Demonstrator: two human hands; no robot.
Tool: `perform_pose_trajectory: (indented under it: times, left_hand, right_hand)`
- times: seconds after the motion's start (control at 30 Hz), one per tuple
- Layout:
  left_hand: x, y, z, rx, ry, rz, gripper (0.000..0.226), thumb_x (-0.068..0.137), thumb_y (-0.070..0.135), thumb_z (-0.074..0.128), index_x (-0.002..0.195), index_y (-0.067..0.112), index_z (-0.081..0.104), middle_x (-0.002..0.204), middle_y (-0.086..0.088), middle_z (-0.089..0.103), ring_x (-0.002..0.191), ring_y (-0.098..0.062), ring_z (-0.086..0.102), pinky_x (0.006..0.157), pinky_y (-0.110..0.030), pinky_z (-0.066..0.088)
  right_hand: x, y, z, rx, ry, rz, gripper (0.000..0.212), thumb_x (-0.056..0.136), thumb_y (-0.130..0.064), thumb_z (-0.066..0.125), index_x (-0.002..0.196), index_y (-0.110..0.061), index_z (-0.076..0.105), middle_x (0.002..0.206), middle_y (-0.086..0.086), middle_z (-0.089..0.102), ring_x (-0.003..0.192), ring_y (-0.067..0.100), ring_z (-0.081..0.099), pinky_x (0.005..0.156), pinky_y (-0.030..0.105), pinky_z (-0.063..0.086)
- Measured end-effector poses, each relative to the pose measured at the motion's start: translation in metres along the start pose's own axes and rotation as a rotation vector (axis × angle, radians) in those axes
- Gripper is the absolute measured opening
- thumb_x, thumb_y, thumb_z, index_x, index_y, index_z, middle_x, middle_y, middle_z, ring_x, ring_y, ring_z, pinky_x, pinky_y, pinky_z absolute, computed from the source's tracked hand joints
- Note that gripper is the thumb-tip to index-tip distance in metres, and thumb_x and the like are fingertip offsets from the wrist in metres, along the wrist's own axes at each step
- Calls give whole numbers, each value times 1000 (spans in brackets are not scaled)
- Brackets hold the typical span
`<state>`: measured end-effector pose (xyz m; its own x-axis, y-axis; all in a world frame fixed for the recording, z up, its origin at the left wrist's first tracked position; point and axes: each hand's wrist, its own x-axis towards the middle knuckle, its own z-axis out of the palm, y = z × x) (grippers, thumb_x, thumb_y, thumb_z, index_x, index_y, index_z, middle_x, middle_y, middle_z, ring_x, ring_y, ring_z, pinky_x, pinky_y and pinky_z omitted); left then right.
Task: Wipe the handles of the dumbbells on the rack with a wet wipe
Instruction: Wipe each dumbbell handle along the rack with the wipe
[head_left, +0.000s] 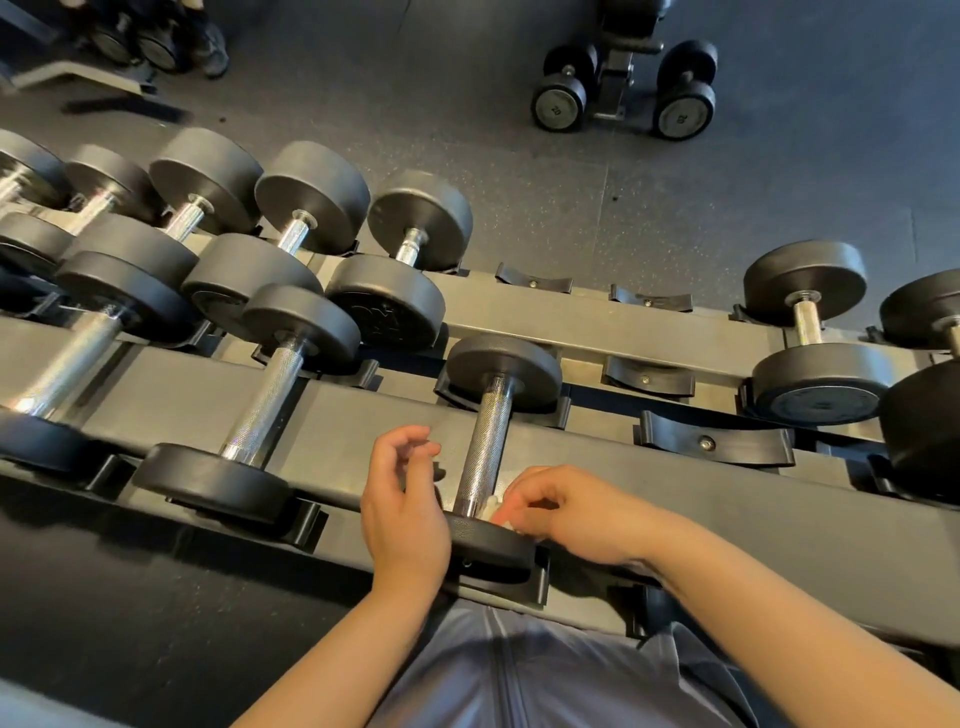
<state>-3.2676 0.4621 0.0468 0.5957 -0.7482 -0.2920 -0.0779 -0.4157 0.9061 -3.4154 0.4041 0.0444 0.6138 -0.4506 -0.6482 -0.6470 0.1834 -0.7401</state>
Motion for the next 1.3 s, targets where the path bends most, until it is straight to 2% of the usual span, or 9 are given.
perform_pose_trajectory:
  times: [0.17,0.27,0.47,0.6,0.7,0.83,0.97,1.1,1.3]
  left_hand:
    - [7,6,-1,-4,-88,-236,14,95,16,55,100,29,59,99,6,61,95,-7,57,75,-22,39]
    - [8,12,5,-142,26,-300,14,96,14,51,94,24,61,95,2,63,95,-11,58,87,-26,41]
    - [9,14,12,-168,190,-289,21,96,7,47,87,20,61,83,3,61,88,-11,59,98,-34,44]
    - [9,11,13,-133,224,-247,23,96,4,46,85,18,60,78,7,61,80,-4,58,90,-22,44]
    - [8,8,14,-123,248,-238,23,95,2,45,86,16,61,75,8,61,76,0,58,78,-9,43]
    - [10,7,15,-119,274,-245,25,96,3,44,84,17,61,74,9,62,75,-1,59,79,-14,44]
    - [10,7,14,-115,266,-236,25,97,3,43,85,16,61,76,6,62,74,0,59,76,-11,46]
    - [8,9,14,-99,268,-238,25,98,6,42,87,17,61,79,4,61,75,1,58,72,-6,42]
    - [5,6,13,-141,334,-202,28,101,9,37,90,25,57,85,1,61,97,-17,57,93,-25,40]
  right_hand:
    - [7,10,1,-17,-51,1,19,94,-21,56,104,-28,71,107,-11,57,105,8,54,101,29,42]
    - [13,15,3,17,-58,-21,18,92,-16,59,99,-26,72,108,-7,59,104,8,55,98,22,41]
    - [4,21,-8,217,-125,-91,31,90,-6,59,86,-34,71,103,-9,63,101,4,58,94,20,45]
    - [11,21,-9,251,-149,-76,34,91,-3,57,90,-33,71,107,-11,64,104,2,58,97,21,43]
    - [16,24,-5,81,-149,-80,28,94,-6,52,103,-25,71,113,-16,58,107,-5,52,97,11,37]
    - [17,25,-7,60,-216,-68,30,96,-9,50,105,-30,69,114,-26,50,111,-10,46,99,10,33]
    - [21,19,-5,-15,-164,-96,19,93,-16,58,96,-32,67,116,-18,51,106,-4,51,95,13,42]
    - [20,17,-7,51,-115,-45,16,87,-16,66,87,-32,70,95,-15,66,88,-2,61,87,24,51]
    - [6,-3,-7,331,-49,-230,23,87,-5,65,88,-27,72,92,-16,68,88,-1,64,81,17,48]
